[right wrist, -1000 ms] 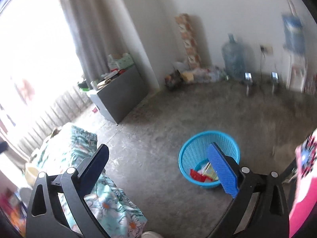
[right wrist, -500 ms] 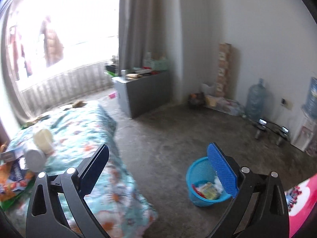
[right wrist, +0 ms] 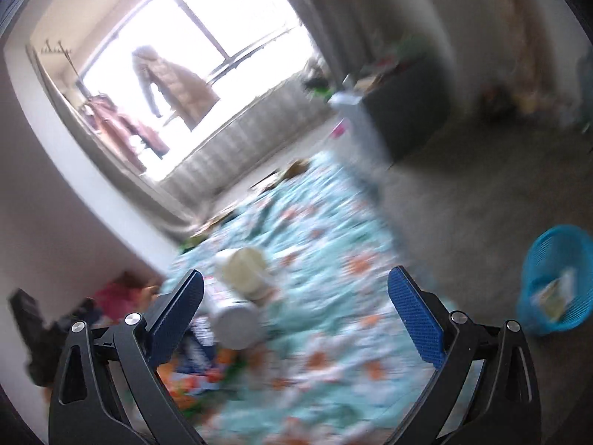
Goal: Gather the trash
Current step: 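Move both tools back toward the bed, then grasp the white paper cup with the left tool while the right tool grasps the clear plastic lid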
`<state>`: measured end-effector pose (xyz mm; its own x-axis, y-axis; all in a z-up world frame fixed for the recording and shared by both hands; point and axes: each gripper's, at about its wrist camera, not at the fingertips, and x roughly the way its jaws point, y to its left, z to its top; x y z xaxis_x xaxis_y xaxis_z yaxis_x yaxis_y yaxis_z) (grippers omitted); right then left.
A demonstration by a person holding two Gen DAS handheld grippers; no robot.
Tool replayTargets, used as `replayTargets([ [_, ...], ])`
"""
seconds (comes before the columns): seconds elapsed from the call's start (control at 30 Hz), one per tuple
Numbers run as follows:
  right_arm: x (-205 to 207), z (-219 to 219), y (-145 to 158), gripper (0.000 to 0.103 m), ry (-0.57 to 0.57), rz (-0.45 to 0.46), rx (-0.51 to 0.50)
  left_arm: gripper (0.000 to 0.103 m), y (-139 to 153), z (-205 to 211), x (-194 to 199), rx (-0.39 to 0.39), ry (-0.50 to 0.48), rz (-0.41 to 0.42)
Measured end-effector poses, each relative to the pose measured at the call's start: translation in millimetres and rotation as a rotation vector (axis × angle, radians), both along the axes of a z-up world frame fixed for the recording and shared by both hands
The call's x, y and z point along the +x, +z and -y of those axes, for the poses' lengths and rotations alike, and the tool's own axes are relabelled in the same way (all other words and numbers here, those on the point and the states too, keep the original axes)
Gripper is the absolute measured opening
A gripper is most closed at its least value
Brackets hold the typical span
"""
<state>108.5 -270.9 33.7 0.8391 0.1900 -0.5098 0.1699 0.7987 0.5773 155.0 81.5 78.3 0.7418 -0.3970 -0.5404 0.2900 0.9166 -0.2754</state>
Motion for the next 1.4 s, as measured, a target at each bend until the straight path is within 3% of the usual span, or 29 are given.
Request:
replayTargets([
  [0.1,30,-12,-9,0.094,0.074,-0.02,0.079,0.084,-2,-8,9,-0.012,0.004,-0.015],
  [0.27,89,-26,-30,0.07,0.207,-0.066,0.187,0.084,-5,-15,24,-0.072,-0.029,-0.071],
  [0.33,110,-28,-39,0.067,0.249,-0.077,0.222,0.084,-7,-14,31,-0.099,-0.047,-0.101],
  [0.5,157,-35,-61,0.053,0.309,-0.157,0.24,0.084,-13,-5,43,-0.107,-0.092,-0.151],
  [0.7,162,-50,-64,0.032,0.37,-0.174,0.196,0.083,-5,10,55,-0.053,-0.147,-0.15],
  [0.87,156,-53,-60,0.011,0.382,-0.185,0.141,0.072,10,50,76,0.066,-0.269,-0.149],
  [0.93,153,-51,-61,0.008,0.378,-0.186,0.138,0.066,10,72,84,0.137,-0.322,-0.146],
  [1.0,147,-49,-63,0.007,0.363,-0.188,0.133,0.063,5,95,93,0.217,-0.365,-0.15],
  [1.23,113,-33,-60,0.006,0.267,-0.161,0.101,0.043,-28,152,122,0.325,-0.458,-0.244],
  [1.4,91,-23,-57,0.005,0.208,-0.158,0.083,0.031,-49,185,134,0.438,-0.47,-0.213],
])
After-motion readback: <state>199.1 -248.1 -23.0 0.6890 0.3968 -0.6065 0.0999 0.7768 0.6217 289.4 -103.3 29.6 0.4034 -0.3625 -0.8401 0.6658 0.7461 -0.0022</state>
